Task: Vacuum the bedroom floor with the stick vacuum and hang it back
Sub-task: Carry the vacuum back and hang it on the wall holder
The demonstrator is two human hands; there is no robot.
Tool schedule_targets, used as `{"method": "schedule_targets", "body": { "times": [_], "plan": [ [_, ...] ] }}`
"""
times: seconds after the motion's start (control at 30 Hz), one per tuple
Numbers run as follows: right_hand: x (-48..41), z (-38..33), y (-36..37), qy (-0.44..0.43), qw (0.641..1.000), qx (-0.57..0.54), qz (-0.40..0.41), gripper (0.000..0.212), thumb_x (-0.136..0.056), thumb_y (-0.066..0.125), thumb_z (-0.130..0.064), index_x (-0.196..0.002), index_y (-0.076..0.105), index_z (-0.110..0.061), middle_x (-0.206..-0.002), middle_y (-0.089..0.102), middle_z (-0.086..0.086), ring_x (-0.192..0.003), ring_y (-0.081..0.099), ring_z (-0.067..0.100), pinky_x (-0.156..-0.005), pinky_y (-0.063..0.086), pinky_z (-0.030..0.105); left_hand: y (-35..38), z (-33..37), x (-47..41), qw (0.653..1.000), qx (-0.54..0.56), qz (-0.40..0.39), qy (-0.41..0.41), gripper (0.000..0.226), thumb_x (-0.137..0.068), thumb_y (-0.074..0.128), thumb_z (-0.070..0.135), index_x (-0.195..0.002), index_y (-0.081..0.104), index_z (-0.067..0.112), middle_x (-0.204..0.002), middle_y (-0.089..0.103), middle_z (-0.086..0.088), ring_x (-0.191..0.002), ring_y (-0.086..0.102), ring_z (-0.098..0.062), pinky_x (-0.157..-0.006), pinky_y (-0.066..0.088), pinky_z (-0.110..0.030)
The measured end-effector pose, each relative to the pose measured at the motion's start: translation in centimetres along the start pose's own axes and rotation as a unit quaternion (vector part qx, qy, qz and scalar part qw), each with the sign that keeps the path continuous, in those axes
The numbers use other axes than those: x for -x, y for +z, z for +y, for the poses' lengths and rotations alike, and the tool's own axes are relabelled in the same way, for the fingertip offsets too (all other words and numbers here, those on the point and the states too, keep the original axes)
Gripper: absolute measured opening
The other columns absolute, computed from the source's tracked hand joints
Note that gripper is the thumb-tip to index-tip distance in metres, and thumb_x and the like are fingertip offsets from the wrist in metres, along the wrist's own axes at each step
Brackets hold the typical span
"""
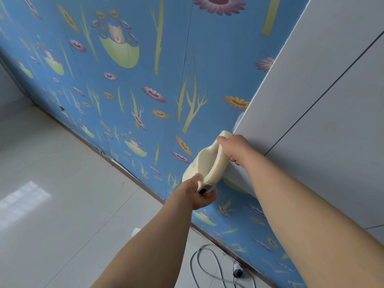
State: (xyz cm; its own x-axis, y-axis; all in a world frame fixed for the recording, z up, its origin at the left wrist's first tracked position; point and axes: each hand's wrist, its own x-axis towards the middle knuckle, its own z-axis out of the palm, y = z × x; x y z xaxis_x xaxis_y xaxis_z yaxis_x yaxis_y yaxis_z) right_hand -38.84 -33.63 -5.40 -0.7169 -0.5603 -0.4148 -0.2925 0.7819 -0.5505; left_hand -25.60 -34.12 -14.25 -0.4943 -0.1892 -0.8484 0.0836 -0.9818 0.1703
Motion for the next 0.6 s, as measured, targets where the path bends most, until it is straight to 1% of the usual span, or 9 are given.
{"method": "schedule_targets", "body": {
  "times": [0.07,0.17,0.23,0.27,0.33,0.43,0.5,0.57,0.6],
  "plan": [
    [0.0,0.1,0.2,-0.003,1.0,-0.004,0.003,0.045,-0.095,0.05,-0.04,-0.123,0.055,-0.005,-0.081,0.049,0.005,-0.08,0.049,0.028,-0.059,0.037,0.029,-0.1,-0.1,-0.2,1.0,-0.03,0.003,0.001,0.04,-0.094,0.062,0.023,-0.119,0.045,-0.003,-0.094,0.052,-0.019,-0.097,0.053,-0.037,-0.094,0.05,-0.046],
    [0.1,0.3,0.3,-0.006,1.0,-0.005,0.005,0.044,-0.095,0.05,-0.041,-0.121,0.055,-0.006,-0.089,0.052,0.008,-0.082,0.05,0.028,-0.066,0.04,0.031,-0.4,-0.2,-0.6,0.999,-0.038,0.013,0.002,0.046,-0.096,0.06,0.03,-0.122,0.039,-0.003,-0.093,0.053,-0.02,-0.1,0.056,-0.039,-0.092,0.049,-0.049],
    [0.2,0.5,0.3,-0.007,1.0,-0.002,0.006,0.042,-0.094,0.051,-0.042,-0.118,0.055,-0.007,-0.092,0.054,0.008,-0.082,0.051,0.028,-0.07,0.041,0.032,-0.4,-0.3,-0.6,0.999,-0.038,0.018,0.004,0.048,-0.097,0.058,0.033,-0.124,0.039,-0.002,-0.094,0.054,-0.021,-0.101,0.056,-0.038,-0.096,0.047,-0.05],
    [0.3,0.6,0.3,-0.007,1.0,-0.002,0.006,0.042,-0.094,0.052,-0.043,-0.116,0.055,-0.008,-0.089,0.054,0.008,-0.082,0.052,0.027,-0.07,0.042,0.032,-0.5,-0.3,-0.7,0.999,-0.038,0.023,0.004,0.051,-0.097,0.058,0.035,-0.128,0.039,-0.001,-0.096,0.055,-0.021,-0.102,0.056,-0.038,-0.099,0.047,-0.051],
    [0.4,0.6,0.2,-0.005,1.0,-0.002,0.005,0.041,-0.093,0.052,-0.044,-0.113,0.053,-0.008,-0.082,0.052,0.006,-0.082,0.052,0.027,-0.069,0.042,0.032,-0.5,-0.2,-0.7,0.999,-0.032,0.035,0.001,0.058,-0.097,0.058,0.038,-0.137,0.036,0.001,-0.109,0.055,-0.022,-0.111,0.056,-0.039,-0.103,0.045,-0.053],
    [0.8,0.5,-0.1,-0.007,1.0,0.0,0.008,0.043,-0.093,0.053,-0.044,-0.116,0.054,-0.007,-0.091,0.056,0.009,-0.08,0.054,0.027,-0.066,0.042,0.031,-0.4,-0.1,-0.2,0.999,-0.021,0.046,0.0,0.064,-0.098,0.057,0.038,-0.144,0.03,0.004,-0.131,0.05,-0.023,-0.126,0.05,-0.04,-0.106,0.04,-0.055],
    [1.2,0.3,-0.4,-0.008,1.0,0.008,0.01,0.045,-0.094,0.053,-0.044,-0.118,0.053,-0.007,-0.092,0.058,0.01,-0.076,0.056,0.025,-0.059,0.042,0.029,-0.3,0.1,0.1,0.998,-0.026,0.056,0.006,0.063,-0.098,0.057,0.037,-0.146,0.029,0.007,-0.136,0.046,-0.023,-0.129,0.047,-0.041,-0.107,0.039,-0.058],
    [1.7,0.2,-0.8,-0.006,1.0,0.027,0.009,0.042,-0.095,0.051,-0.044,-0.115,0.053,-0.007,-0.083,0.058,0.009,-0.065,0.054,0.021,-0.053,0.039,0.026,-0.3,0.2,0.5,0.997,-0.052,0.061,0.022,0.058,-0.098,0.057,0.035,-0.145,0.031,0.011,-0.139,0.041,-0.023,-0.13,0.044,-0.043,-0.105,0.039,-0.06],
    [2.0,0.1,-1.0,-0.006,0.999,0.033,0.009,0.042,-0.095,0.05,-0.044,-0.114,0.053,-0.007,-0.079,0.058,0.009,-0.062,0.053,0.02,-0.053,0.04,0.026,-0.4,0.4,0.6,0.994,-0.082,0.065,0.033,0.058,-0.098,0.057,0.034,-0.145,0.031,0.011,-0.141,0.037,-0.022,-0.131,0.042,-0.044,-0.105,0.039,-0.06]
  ]
}}
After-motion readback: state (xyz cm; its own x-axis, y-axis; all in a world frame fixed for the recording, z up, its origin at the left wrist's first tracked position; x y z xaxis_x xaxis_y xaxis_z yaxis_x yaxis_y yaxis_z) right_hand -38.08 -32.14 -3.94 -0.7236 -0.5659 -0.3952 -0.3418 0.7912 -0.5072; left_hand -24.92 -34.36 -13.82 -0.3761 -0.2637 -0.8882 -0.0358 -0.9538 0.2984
